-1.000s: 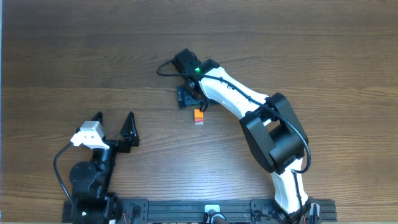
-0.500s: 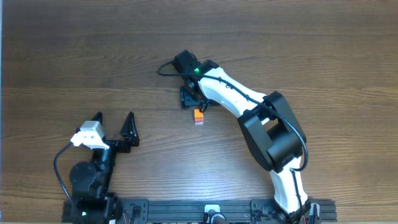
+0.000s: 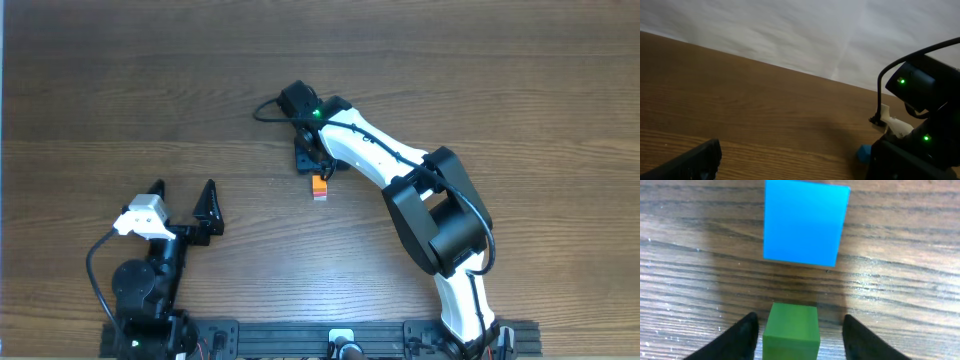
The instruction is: Stack Cubes
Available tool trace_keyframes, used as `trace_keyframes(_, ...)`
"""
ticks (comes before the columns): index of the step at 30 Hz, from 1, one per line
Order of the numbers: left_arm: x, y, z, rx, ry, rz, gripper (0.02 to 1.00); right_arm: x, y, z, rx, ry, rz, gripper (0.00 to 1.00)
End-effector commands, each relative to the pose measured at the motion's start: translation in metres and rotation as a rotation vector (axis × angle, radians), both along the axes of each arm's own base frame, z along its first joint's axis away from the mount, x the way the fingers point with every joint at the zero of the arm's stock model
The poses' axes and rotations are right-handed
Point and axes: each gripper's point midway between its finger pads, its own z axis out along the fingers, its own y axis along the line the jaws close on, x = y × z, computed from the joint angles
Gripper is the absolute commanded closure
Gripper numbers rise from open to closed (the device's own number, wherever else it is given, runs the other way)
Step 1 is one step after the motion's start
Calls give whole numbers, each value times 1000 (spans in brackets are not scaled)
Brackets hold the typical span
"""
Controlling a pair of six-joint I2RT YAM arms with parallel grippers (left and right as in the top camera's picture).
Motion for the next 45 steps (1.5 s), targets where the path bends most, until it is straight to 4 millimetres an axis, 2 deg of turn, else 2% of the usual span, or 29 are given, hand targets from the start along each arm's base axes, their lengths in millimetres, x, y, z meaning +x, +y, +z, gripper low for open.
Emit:
trace_keyframes(1, 0, -2, -2, 13, 0, -11, 20, 4, 0, -2, -10, -7, -4, 533)
trace_keyframes(7, 0, -2, -2, 13, 0, -11, 20, 3, -1, -2, -15, -1, -4, 581)
trace_keyframes(11, 0, -2, -2, 13, 0, -11, 18, 3, -2, -2, -21, -5, -5, 695)
trace_keyframes(13, 0, -2, -2, 13, 0, -11, 18, 3, -2, -2, -21, -5, -5, 722)
trace_keyframes(45, 0, -2, -2, 13, 0, -11, 18, 2, -3, 1, -26, 3, -5, 768)
